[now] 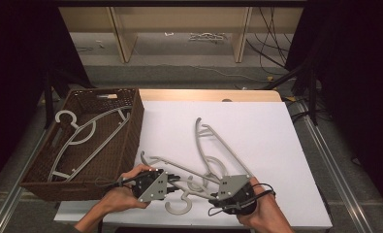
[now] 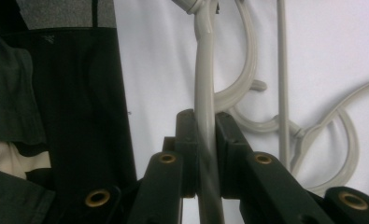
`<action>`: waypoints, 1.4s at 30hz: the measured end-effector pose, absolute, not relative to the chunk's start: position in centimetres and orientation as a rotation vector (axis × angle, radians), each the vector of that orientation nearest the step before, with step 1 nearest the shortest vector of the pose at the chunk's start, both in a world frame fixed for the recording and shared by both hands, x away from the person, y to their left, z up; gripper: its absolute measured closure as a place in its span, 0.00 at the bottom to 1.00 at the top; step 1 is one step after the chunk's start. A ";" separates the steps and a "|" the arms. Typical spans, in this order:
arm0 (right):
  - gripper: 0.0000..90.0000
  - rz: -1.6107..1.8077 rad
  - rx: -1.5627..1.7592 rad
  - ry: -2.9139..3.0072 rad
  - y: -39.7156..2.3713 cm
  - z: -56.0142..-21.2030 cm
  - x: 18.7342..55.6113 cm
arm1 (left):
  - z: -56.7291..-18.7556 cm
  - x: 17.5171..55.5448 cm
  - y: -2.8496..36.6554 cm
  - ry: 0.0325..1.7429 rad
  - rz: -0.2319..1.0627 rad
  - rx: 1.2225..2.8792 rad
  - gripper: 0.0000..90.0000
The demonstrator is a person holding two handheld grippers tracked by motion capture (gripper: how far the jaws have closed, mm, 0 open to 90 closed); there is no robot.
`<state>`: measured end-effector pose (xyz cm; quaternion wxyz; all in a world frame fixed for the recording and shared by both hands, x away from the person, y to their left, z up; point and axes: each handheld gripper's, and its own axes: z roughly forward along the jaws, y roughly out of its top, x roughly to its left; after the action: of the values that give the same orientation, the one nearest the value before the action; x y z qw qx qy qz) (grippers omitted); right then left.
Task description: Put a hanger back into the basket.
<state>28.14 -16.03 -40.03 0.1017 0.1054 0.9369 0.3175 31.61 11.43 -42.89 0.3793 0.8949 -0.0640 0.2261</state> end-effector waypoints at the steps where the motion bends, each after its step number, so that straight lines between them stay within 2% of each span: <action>1: 0.91 0.937 0.302 2.764 -16.1 -40.0 28.2 | -42.8 31.6 11.4 -0.165 0.576 2.285 0.76; 6: 0.90 0.940 0.261 2.739 -16.5 -39.7 28.2 | -42.4 31.2 11.2 -0.209 0.601 2.286 0.79; 10: 0.85 0.934 0.267 2.678 -16.8 -39.3 28.3 | -41.9 31.1 11.1 -0.190 0.595 2.269 0.82; 14: 0.83 0.945 0.262 2.602 -17.4 -38.8 28.6 | -41.5 31.0 11.1 -0.125 0.475 2.211 0.87; 16: 0.77 0.945 0.317 2.548 -17.7 -38.5 28.7 | -41.4 30.7 10.9 -0.142 0.513 2.216 0.88; 19: 0.70 0.985 0.373 2.532 -17.8 -38.2 28.8 | -41.3 30.9 11.0 -0.089 0.495 2.216 0.88; 21: 0.57 1.002 0.429 2.493 -17.8 -38.0 28.8 | -41.2 31.1 11.1 -0.040 0.493 2.218 0.88; 24: 0.43 1.054 0.554 2.422 -18.0 -37.8 29.1 | -41.1 31.3 11.3 0.034 0.488 2.218 0.88; 28: 0.36 1.131 0.706 2.345 -18.7 -37.7 29.5 | -40.8 31.6 11.5 0.148 0.467 2.204 0.88; 42: 0.29 1.277 0.888 2.118 -21.1 -36.8 28.9 | -39.8 32.6 12.8 0.455 0.349 2.128 0.88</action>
<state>28.88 -21.13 -36.84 0.2540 0.3270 0.7795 0.4700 32.58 12.83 -39.80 0.4519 0.8613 0.1843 0.1413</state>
